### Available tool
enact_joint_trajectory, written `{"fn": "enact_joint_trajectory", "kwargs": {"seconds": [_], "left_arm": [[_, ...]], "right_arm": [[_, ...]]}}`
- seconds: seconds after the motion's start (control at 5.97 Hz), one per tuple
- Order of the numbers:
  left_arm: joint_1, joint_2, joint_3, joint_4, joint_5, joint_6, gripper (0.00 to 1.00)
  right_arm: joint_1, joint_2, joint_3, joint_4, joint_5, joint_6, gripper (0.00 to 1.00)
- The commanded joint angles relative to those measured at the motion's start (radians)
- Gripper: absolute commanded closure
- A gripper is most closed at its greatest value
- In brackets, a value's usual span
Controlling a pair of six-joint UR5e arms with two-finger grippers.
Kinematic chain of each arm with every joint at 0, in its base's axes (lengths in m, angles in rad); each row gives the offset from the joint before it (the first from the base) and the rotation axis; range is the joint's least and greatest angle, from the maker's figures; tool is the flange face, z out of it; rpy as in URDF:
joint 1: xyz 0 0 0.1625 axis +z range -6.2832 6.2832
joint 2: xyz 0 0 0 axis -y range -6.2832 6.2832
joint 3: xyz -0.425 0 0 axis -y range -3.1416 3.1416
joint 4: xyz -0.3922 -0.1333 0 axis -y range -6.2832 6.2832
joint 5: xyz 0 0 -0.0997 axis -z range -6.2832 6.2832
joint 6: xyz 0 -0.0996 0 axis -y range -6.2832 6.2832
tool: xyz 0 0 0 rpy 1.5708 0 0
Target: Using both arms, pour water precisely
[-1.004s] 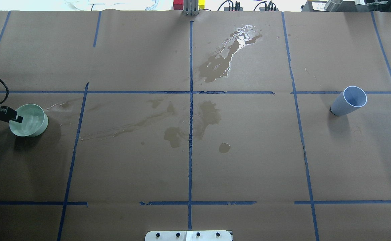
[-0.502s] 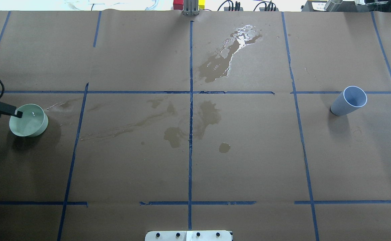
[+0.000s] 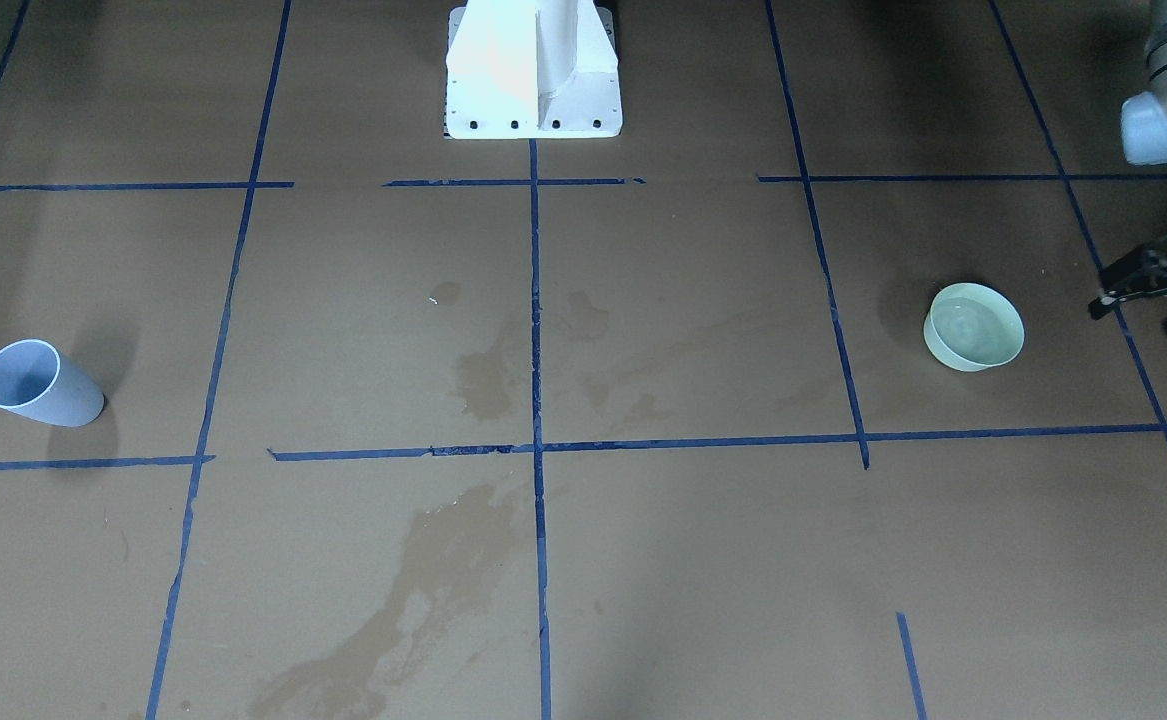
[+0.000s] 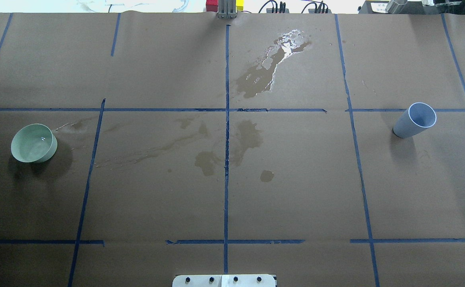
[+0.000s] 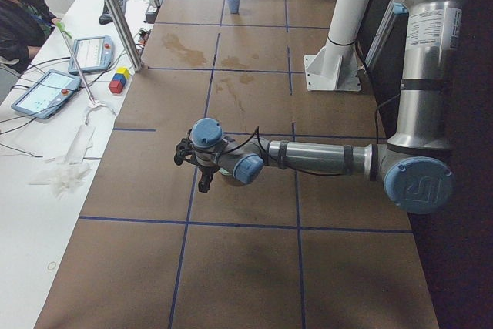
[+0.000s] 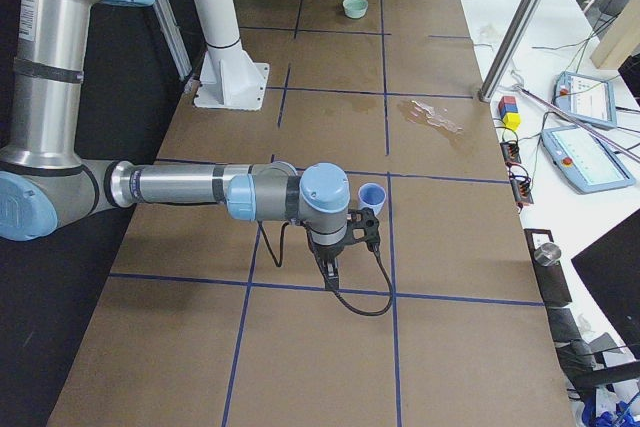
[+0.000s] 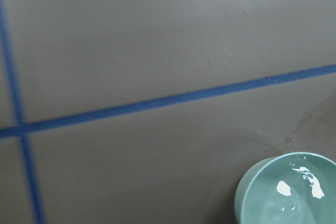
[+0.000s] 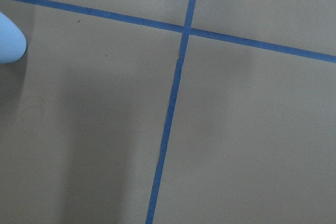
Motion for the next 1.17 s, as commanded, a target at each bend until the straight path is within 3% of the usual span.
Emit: {"fn": "enact_joint_trajectory", "kwargs": {"seconds": [0.0, 0.17, 1.0], "left_arm": [[-0.123, 0.0, -0.119, 0.375, 0.009, 0.293, 0.0], [-0.181, -0.003, -0.105, 0.488, 0.011, 0.403, 0.0], [-0.205, 0.031, -0.053, 0.454, -0.005, 0.374, 0.0]], "right_arm": [[0.0, 0.0, -0.001, 0.0, 0.0, -0.001, 0.0], [0.0, 0.0, -0.003, -0.002, 0.0, 0.0, 0.0], [0.0, -0.002, -0.007, -0.002, 0.002, -0.003, 0.0]]}}
